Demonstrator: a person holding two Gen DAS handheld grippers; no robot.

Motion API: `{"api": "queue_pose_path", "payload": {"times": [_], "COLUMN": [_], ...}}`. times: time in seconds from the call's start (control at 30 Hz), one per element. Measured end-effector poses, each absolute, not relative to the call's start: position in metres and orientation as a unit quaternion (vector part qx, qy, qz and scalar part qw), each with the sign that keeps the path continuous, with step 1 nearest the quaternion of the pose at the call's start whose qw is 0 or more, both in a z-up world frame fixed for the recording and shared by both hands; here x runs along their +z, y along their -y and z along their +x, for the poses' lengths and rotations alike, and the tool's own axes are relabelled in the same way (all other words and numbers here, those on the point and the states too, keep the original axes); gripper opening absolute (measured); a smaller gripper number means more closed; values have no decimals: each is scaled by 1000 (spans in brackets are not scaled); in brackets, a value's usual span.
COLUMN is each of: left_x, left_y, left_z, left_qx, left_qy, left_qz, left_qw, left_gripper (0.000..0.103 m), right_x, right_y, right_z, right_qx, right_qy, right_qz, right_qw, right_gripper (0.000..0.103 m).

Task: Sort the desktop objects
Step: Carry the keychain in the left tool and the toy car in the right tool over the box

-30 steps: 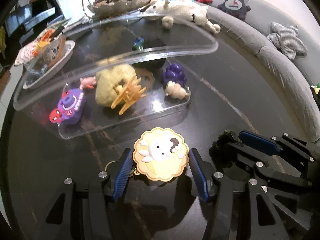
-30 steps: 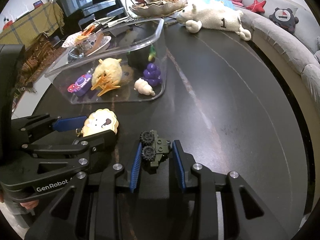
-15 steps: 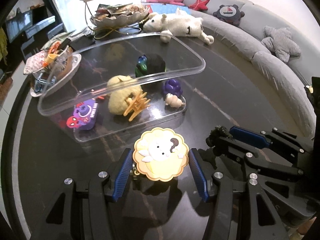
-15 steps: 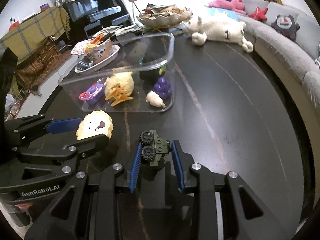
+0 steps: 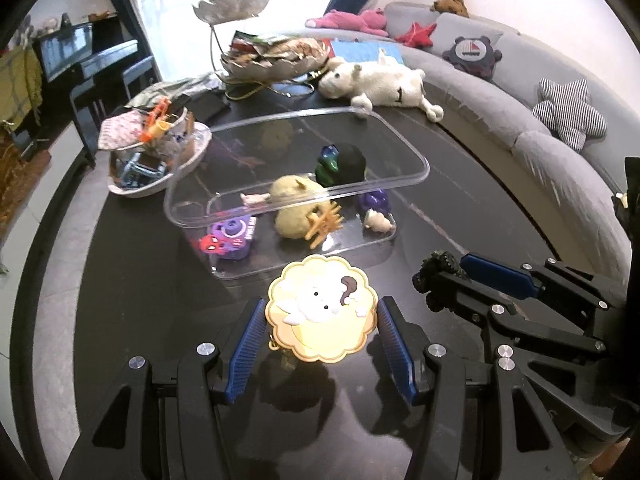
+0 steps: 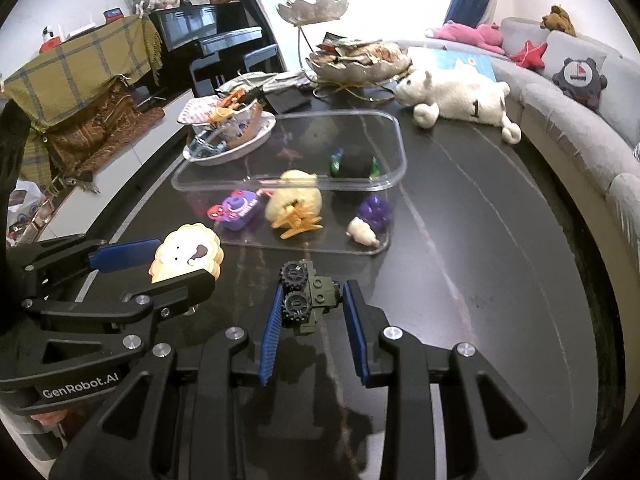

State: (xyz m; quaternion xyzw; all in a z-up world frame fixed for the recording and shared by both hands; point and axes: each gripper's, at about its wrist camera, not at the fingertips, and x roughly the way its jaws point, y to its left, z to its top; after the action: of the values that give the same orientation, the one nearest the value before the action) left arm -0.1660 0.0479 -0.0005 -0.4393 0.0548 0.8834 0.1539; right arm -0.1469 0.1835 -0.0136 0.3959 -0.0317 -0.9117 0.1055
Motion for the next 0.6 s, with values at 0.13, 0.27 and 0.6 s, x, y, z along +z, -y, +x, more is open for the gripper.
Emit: {"api": "queue_pose_path", "payload": {"times": [0.13,0.27,0.6], "left_x": [13,24,55], "left_y": [-36,-26,-7], "left_z": [-157,-150,-136], "left_qx": [892,899,912], "left_qy": [-46,-41,-36], "left_qz": [-424,-411,-383], "left_qw": [148,145,141], "left_gripper": [53,53,53], "right_x": [1,16,46], "right_y": [-172,-161,-143], "right_z": [-141,-134,-123], "right_qx": [-916,-920,-929], "right_qy": [20,10,2], "right_qz": [387,377,352], "right_qw": [107,107,117], "right_gripper": [27,27,28]}}
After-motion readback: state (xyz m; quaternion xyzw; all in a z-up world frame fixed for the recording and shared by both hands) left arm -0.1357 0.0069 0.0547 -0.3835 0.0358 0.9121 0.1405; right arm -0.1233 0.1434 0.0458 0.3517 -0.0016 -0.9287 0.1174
